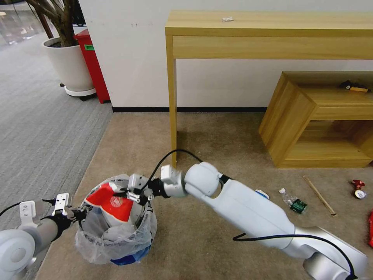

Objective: Pick up the trash bin and place the garbage on the floor into it.

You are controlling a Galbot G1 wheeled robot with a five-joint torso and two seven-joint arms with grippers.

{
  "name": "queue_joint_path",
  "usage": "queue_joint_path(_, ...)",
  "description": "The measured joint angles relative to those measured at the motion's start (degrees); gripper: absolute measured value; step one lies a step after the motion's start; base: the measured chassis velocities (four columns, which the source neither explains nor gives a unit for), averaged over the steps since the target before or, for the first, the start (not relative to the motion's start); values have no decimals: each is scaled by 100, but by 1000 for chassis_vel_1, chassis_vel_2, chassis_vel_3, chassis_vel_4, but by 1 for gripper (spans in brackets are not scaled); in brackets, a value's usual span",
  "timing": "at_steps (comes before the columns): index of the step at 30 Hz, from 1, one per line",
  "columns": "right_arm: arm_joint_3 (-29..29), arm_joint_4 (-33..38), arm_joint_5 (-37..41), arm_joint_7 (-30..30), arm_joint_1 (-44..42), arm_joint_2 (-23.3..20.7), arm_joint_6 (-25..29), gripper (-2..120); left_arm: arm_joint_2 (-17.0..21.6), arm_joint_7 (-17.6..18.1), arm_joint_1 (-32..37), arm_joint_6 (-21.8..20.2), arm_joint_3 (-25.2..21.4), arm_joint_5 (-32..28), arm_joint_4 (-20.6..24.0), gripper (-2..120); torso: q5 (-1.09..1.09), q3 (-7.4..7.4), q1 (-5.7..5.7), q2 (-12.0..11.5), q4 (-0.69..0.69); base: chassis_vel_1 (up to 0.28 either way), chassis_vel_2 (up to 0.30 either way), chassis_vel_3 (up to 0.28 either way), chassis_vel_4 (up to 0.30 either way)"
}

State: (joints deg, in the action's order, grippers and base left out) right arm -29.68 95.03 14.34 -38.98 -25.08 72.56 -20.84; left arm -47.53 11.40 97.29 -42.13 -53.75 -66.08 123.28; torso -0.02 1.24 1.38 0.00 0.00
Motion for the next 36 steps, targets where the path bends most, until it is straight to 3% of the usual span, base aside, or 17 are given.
queue_joint_path(3, -71, -77, -126, 58, 2, 44, 10, 0, -8, -5, 44, -3, -53, -19, 40, 0, 0, 0, 0, 0, 0, 0, 0, 0, 0)
queue_joint_path(5, -91, -75, -33, 363, -12, 57, 9, 11, -21, -8, 58, -2, -71, -24, 45, 0, 0, 0, 0, 0, 0, 0, 0, 0, 0)
queue_joint_path(7, -66, -35, 70, 541, -18, 57, 8, 14, -32, -13, 51, -1, -70, -24, 21, 0, 0, 0, 0, 0, 0, 0, 0, 0, 0)
queue_joint_path(14, 533, 461, 1008, 1217, -107, -137, -208, 44, -307, -66, -37, -2, -138, 73, -296, 0, -1, 0, 0, 0, 0, 0, 0, 0, 0)
queue_joint_path(15, 533, 461, 1008, 1217, -107, -137, -208, 44, -307, -66, -37, -2, -138, 73, -296, 0, -1, 0, 0, 0, 0, 0, 0, 0, 0)
queue_joint_path(18, 908, 603, 1475, 1976, -288, -181, -342, 59, -487, -140, 2, -1, -227, 145, -378, 0, 0, 0, 0, 0, 0, 0, 0, 0, 0)
queue_joint_path(20, 1027, 564, 1559, 2198, -340, -197, -371, 62, -534, -176, 41, -2, -261, 175, -385, 0, 0, 0, 0, 0, 0, 0, 0, 0, 0)
queue_joint_path(22, 1290, 84, 1432, 2291, -427, -238, -293, 74, -604, -223, 112, -2, -327, 200, -362, 0, 0, -1, 0, 1, 0, 0, 0, 0, 0)
queue_joint_path(23, 1290, 84, 1432, 2291, -427, -238, -293, 74, -604, -223, 112, -2, -327, 200, -362, 0, 0, -1, 0, 1, 0, 0, 0, 0, 0)
queue_joint_path(29, 1430, -1870, 525, 1667, -469, -200, 440, 96, -686, -243, 155, -1, -370, 201, -199, 0, 1, 0, 0, 1, -2, 0, 0, 0, 0)
queue_joint_path(31, 1397, -2658, 185, 1479, -461, -35, 805, 100, -695, -240, 156, 0, -357, 199, -150, 0, 2, 1, 0, 1, 1, 0, 0, 0, 0)
queue_joint_path(36, 1301, -3302, -113, 1335, -486, 96, 910, 100, -696, -233, 189, 0, -338, 200, -122, 0, 0, 0, 0, 1, 0, 0, 0, 0, 0)
